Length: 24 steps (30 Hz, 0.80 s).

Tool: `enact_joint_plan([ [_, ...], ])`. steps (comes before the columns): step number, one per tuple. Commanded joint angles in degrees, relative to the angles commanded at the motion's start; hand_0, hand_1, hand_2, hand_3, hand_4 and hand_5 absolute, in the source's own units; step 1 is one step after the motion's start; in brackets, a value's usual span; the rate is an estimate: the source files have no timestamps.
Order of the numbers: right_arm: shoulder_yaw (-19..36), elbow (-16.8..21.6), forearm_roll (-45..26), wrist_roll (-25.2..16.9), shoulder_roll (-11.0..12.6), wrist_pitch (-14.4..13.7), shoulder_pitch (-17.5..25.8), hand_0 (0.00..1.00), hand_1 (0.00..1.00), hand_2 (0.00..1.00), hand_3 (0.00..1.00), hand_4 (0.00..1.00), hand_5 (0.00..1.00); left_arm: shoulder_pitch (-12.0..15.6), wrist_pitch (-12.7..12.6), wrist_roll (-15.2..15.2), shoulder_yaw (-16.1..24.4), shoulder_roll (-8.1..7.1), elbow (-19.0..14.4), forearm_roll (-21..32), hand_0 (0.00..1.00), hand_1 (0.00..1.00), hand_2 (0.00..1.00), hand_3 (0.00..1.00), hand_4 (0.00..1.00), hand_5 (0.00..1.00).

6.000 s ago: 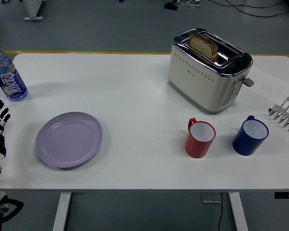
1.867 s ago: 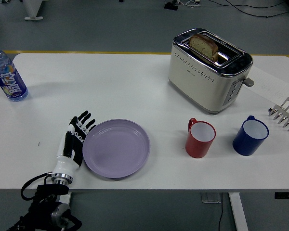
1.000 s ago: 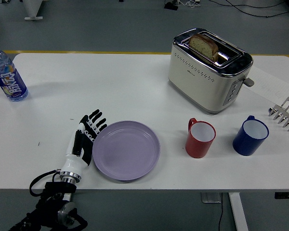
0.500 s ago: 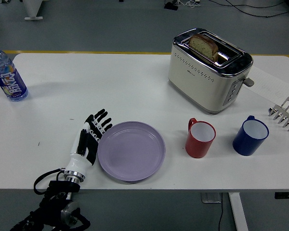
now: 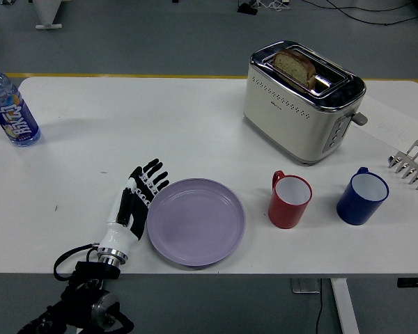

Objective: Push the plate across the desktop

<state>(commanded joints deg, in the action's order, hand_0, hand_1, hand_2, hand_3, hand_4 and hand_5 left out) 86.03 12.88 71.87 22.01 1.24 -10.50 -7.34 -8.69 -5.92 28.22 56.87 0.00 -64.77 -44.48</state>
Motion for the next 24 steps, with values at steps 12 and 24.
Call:
enact_joint_plan([
  [12,-0.17,0.10,-0.25,0.20,0.01,-0.12,0.33,0.636,0.593,0.660,0.751,0.466,0.521,0.54,-0.17,-0.15,2.28,0.00,-0.86,-0.78,0.808,0.842,0.892,0.812,0.500,0.998],
  [24,-0.33,0.08,-0.50,0.19,0.28,-0.23,0.92,0.636,0.593,0.658,0.751,0.466,0.519,2.13,1.08,-4.06,13.44,-3.84,-4.22,-4.30,0.797,0.823,0.865,0.806,0.502,0.998],
])
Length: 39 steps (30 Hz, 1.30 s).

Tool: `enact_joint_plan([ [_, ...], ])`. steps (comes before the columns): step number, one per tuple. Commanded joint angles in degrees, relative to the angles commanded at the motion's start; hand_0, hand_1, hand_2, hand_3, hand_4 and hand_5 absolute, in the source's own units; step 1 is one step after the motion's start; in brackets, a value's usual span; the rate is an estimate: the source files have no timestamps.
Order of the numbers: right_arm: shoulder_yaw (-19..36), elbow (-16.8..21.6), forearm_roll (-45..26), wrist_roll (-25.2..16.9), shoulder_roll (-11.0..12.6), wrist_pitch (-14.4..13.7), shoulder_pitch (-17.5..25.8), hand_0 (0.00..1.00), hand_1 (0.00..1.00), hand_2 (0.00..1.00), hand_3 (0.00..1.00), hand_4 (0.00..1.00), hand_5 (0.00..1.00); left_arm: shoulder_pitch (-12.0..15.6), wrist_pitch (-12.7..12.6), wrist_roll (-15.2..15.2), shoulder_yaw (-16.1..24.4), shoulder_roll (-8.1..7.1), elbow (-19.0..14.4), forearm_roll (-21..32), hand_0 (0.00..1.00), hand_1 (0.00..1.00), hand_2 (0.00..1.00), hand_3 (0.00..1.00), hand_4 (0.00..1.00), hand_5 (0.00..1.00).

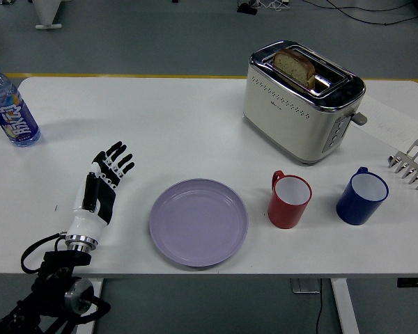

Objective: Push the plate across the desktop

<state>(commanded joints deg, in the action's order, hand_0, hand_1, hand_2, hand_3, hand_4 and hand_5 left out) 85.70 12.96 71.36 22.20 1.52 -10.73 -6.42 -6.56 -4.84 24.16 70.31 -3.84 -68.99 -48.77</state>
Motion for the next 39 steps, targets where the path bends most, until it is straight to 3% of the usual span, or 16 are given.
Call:
enact_joint_plan([
  [4,0.08,-0.04,-0.08,-0.04,0.08,-0.12,0.02,0.636,0.593,0.658,0.751,0.467,0.520,1.24,-0.35,-1.53,3.09,-4.26,-1.87,1.09,0.795,0.802,0.828,0.788,0.500,0.998],
  [8,0.05,-0.06,-0.43,-0.16,0.09,-0.32,-0.01,0.636,0.593,0.658,0.751,0.467,0.520,2.53,0.40,-2.82,5.64,-6.61,-3.32,1.79,0.795,0.802,0.828,0.788,0.500,0.998],
  [9,0.03,-0.07,-0.54,-0.19,0.10,-0.38,-0.05,0.636,0.593,0.657,0.751,0.466,0.520,3.08,1.44,-3.97,6.88,-7.49,-3.82,1.12,0.788,0.780,0.774,0.735,0.503,0.998],
  [14,0.09,-0.09,-0.89,-0.29,0.15,-0.54,-0.16,0.636,0.593,0.657,0.751,0.466,0.520,4.39,9.05,-12.50,13.97,-10.79,-4.24,-2.98,0.788,0.780,0.774,0.735,0.503,0.998],
  [16,0.07,-0.09,-1.05,-0.34,0.16,-0.59,-0.21,0.636,0.593,0.656,0.752,0.467,0.519,4.77,10.57,-13.96,16.14,-11.63,-4.24,-3.67,0.786,0.781,0.757,0.713,0.510,0.998],
  [21,0.05,-0.09,-1.15,-0.30,0.13,-0.60,-0.23,0.636,0.593,0.655,0.751,0.466,0.517,5.46,11.42,-14.50,20.42,-11.99,-4.03,-3.75,0.788,0.783,0.763,0.712,0.514,0.998],
  [28,-0.11,-0.07,-1.32,-0.23,0.10,-0.62,-0.39,0.636,0.593,0.655,0.751,0.466,0.518,5.57,11.92,-15.03,23.49,-12.23,-3.38,-3.20,0.789,0.782,0.763,0.712,0.515,0.998],
  [33,-0.10,-0.07,-1.26,-0.23,0.11,-0.59,-0.45,0.636,0.593,0.656,0.751,0.466,0.518,5.32,13.53,-17.84,26.97,-12.28,-3.29,-3.30,0.792,0.784,0.761,0.712,0.521,0.998],
  [39,0.00,-0.09,-1.14,-0.27,0.16,-0.61,-0.50,0.636,0.593,0.655,0.751,0.467,0.519,5.41,13.82,-18.70,28.98,-12.78,-3.77,-2.70,0.791,0.784,0.760,0.712,0.536,0.998],
])
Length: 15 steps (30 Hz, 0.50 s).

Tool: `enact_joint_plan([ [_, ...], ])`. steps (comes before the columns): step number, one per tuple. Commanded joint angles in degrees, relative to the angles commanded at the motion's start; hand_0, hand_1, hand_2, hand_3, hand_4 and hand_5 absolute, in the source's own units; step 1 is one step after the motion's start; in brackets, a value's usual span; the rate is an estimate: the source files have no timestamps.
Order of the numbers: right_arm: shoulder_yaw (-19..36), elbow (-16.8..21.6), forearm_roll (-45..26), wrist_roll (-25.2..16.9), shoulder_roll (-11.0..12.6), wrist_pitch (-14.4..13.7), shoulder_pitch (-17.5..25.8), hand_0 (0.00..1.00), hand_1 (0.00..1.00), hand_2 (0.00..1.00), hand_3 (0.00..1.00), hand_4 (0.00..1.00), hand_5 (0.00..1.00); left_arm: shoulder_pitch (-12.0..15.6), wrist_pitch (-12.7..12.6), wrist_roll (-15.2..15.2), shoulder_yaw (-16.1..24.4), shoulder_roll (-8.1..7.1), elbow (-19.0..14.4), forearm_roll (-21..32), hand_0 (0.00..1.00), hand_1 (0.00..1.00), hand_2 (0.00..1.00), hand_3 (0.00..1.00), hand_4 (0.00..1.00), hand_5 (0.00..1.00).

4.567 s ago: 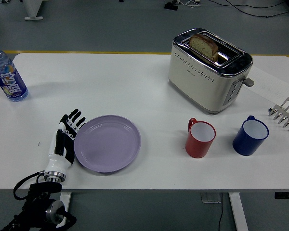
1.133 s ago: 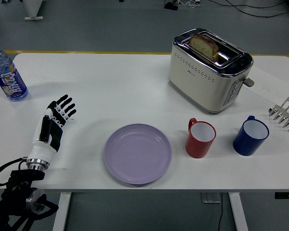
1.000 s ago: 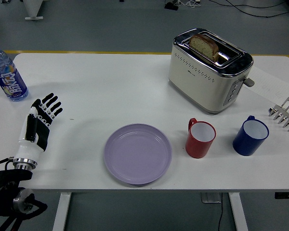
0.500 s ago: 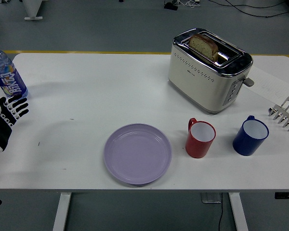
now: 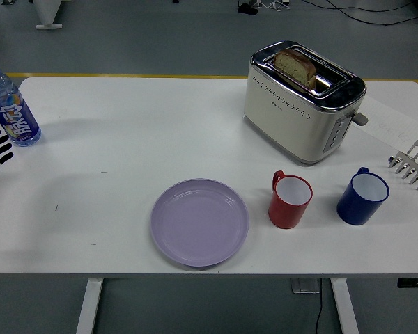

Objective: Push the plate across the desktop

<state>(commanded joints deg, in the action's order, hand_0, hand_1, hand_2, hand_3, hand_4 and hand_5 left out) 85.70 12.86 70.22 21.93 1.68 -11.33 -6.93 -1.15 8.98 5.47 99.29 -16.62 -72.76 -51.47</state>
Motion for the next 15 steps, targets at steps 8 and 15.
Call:
enact_joint_plan([
  [8,-0.02,0.06,-0.06,0.16,-0.08,-0.08,0.04,0.636,0.593,0.655,0.751,0.467,0.519,0.45,0.73,-1.30,1.64,-0.40,-0.75,0.23,0.792,0.784,0.759,0.711,0.543,0.998],
  [15,-0.21,0.08,-0.23,0.22,-0.06,-0.10,0.04,0.636,0.593,0.655,0.750,0.467,0.521,0.52,1.89,-4.05,3.06,-0.59,-1.79,0.59,0.793,0.784,0.760,0.712,0.549,0.998],
])
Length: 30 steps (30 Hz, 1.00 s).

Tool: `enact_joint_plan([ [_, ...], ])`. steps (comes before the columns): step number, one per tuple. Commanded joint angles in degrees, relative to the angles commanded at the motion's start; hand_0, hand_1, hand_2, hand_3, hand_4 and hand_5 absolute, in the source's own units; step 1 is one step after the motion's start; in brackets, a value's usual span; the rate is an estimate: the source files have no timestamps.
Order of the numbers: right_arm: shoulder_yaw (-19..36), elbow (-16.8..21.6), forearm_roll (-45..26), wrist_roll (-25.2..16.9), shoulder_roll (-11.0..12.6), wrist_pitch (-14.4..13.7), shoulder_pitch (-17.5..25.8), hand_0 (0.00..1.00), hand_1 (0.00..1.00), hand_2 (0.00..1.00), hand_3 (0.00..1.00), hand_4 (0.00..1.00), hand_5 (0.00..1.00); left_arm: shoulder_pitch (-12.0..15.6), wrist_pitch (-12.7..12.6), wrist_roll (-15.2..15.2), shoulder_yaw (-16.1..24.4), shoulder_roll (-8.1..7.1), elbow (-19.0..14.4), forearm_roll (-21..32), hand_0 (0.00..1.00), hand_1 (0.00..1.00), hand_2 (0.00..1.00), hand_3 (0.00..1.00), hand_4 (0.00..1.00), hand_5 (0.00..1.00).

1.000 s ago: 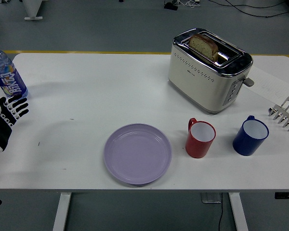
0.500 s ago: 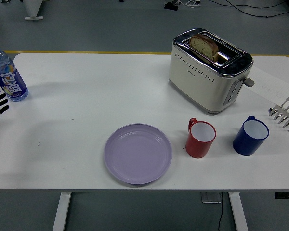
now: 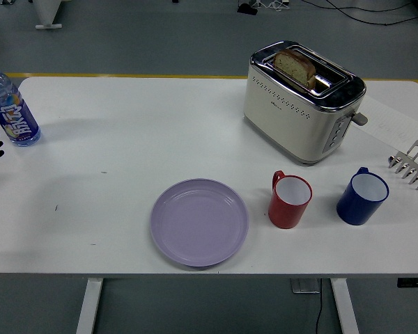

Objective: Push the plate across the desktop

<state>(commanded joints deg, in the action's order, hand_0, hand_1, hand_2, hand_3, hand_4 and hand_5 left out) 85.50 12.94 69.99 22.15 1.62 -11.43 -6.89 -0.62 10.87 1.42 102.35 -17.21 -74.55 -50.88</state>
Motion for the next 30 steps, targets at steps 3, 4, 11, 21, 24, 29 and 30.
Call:
enact_joint_plan([
  [3,-0.05,0.04,-0.07,0.07,0.00,-0.05,0.06,0.636,0.593,0.655,0.751,0.466,0.518,0.02,0.54,-0.65,0.38,-0.25,-0.60,0.28,0.793,0.786,0.760,0.714,0.551,0.998],
  [4,-0.06,0.05,-0.08,0.09,-0.01,-0.07,0.08,0.636,0.593,0.655,0.751,0.466,0.518,0.03,0.63,-0.78,0.44,-0.28,-0.70,0.30,0.793,0.786,0.760,0.714,0.551,0.998],
  [11,-0.03,0.17,-0.10,0.36,-0.09,-0.26,0.43,0.636,0.593,0.655,0.751,0.466,0.519,0.24,1.06,-1.66,0.73,-0.65,-1.23,0.42,0.793,0.787,0.761,0.715,0.558,0.998],
  [21,-0.03,0.29,0.12,0.66,-0.08,-0.27,0.78,0.636,0.593,0.655,0.751,0.465,0.518,0.53,0.52,-1.37,0.68,-0.82,-1.39,0.99,0.781,0.780,0.757,0.714,0.569,0.998],
  [24,0.14,0.27,0.43,0.62,-0.04,-0.19,0.87,0.636,0.593,0.655,0.751,0.465,0.518,0.79,0.47,-1.09,0.66,-0.84,-1.39,0.62,0.781,0.780,0.757,0.714,0.569,0.998],
  [29,0.21,0.10,0.36,0.16,0.02,-0.18,0.67,0.636,0.593,0.655,0.751,0.465,0.516,0.96,0.45,-0.53,0.66,-0.83,-1.44,0.36,0.771,0.779,0.756,0.712,0.596,0.998],
  [30,0.24,0.07,0.35,0.05,0.04,-0.16,0.62,0.636,0.593,0.655,0.751,0.465,0.516,0.95,0.42,-0.41,0.62,-0.85,-1.45,0.38,0.771,0.779,0.756,0.712,0.596,0.998],
])
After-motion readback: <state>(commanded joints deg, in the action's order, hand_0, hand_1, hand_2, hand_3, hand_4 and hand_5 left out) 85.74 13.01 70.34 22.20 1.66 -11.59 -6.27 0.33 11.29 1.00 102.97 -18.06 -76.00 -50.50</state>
